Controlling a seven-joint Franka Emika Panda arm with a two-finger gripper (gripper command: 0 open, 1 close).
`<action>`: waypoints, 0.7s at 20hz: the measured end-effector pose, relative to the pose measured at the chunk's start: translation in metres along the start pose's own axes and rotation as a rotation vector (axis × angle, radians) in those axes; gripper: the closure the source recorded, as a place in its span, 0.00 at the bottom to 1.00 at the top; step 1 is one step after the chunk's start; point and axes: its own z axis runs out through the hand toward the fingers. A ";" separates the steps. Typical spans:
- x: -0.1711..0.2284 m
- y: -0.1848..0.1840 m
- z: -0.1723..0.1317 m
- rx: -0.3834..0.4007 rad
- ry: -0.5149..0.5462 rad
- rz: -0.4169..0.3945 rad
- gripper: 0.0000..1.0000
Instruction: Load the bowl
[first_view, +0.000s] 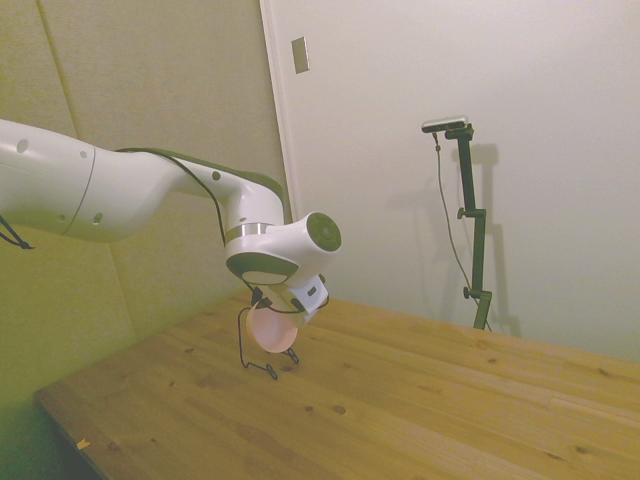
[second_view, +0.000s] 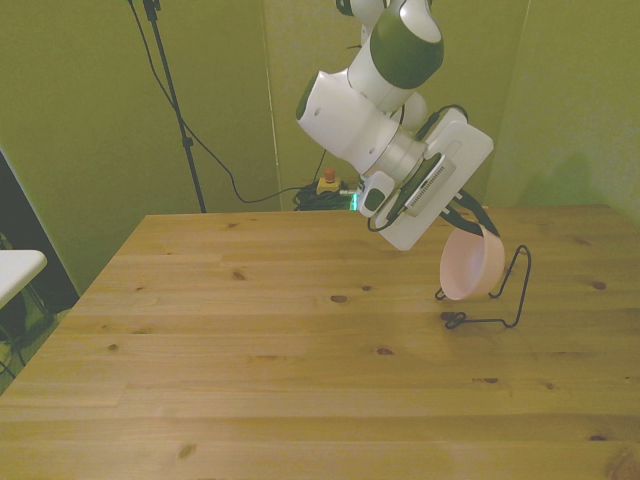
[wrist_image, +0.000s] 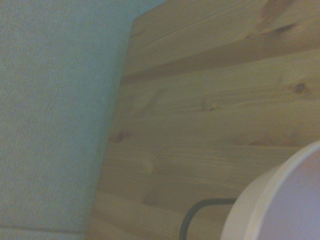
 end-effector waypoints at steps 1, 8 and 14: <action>-0.002 0.006 0.002 0.005 -0.007 -0.003 1.00; -0.016 0.021 0.003 0.042 -0.017 -0.024 1.00; -0.014 0.021 0.001 0.044 0.002 -0.028 1.00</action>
